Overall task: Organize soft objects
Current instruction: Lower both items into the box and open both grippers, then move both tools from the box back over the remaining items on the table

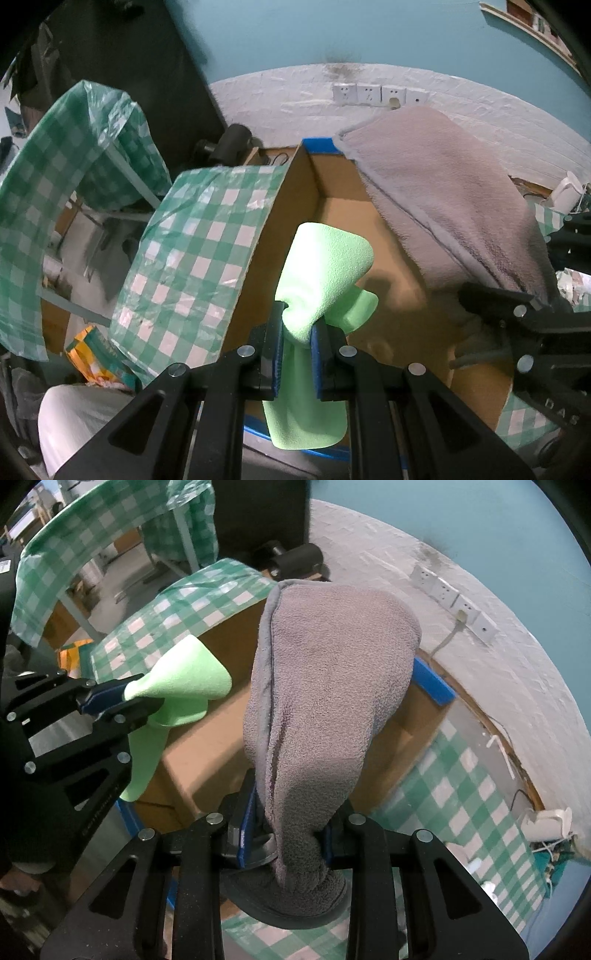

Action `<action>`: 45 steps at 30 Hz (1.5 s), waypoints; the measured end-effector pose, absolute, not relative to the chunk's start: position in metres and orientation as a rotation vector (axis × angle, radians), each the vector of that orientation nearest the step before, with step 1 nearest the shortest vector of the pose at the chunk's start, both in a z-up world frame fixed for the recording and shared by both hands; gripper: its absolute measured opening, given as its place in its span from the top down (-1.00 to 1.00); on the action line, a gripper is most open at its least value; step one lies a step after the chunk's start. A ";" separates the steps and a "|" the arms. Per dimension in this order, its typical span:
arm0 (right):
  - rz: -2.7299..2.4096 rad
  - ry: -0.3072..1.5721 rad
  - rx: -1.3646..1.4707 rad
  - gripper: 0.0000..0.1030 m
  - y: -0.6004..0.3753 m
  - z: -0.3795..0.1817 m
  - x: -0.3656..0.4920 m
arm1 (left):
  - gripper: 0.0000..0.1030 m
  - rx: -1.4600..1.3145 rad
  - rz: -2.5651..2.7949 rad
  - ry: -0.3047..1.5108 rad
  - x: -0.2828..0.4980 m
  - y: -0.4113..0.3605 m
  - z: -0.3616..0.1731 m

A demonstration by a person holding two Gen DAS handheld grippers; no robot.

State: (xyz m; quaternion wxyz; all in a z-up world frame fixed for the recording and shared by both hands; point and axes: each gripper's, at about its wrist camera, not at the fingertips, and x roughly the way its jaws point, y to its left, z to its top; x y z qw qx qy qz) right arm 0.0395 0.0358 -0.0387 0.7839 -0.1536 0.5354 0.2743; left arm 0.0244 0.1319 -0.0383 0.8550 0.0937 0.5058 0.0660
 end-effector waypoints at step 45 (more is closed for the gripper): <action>0.405 1.095 -0.259 -0.50 -0.084 -0.025 0.004 | -0.47 0.294 -0.015 0.993 0.014 0.047 -0.013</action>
